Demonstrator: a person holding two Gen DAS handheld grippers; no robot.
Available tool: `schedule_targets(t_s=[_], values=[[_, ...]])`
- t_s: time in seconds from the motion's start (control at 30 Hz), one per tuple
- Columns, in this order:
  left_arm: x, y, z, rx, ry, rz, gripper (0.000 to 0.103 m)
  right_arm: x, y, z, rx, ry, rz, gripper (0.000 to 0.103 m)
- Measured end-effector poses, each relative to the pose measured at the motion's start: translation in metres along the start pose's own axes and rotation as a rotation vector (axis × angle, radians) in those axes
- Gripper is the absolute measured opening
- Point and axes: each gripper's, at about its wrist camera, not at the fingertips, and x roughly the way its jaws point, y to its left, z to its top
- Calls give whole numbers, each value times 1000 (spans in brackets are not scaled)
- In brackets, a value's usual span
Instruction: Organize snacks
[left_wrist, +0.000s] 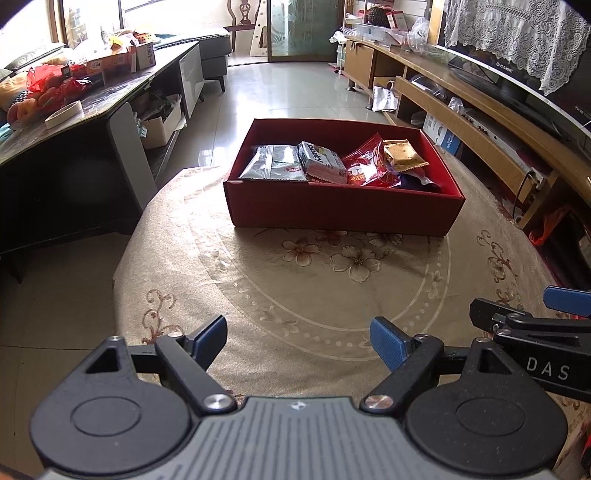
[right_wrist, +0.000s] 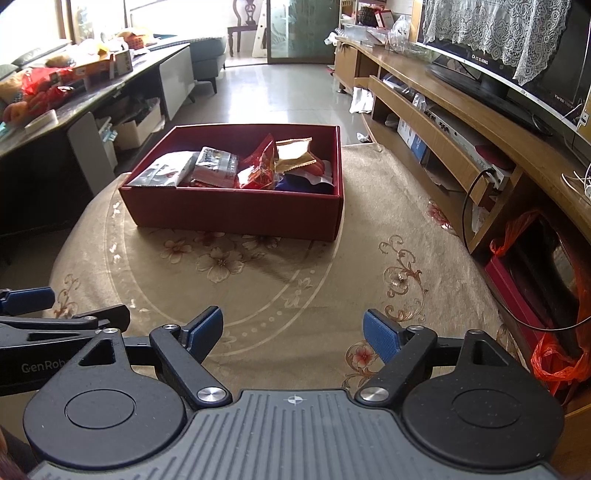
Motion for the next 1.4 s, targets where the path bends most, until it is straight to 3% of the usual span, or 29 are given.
schedule_targets(t_s=[1.4], values=[[-5,2,-8,-15,2,28,82,-3,2,-5,-21,9,13,91]])
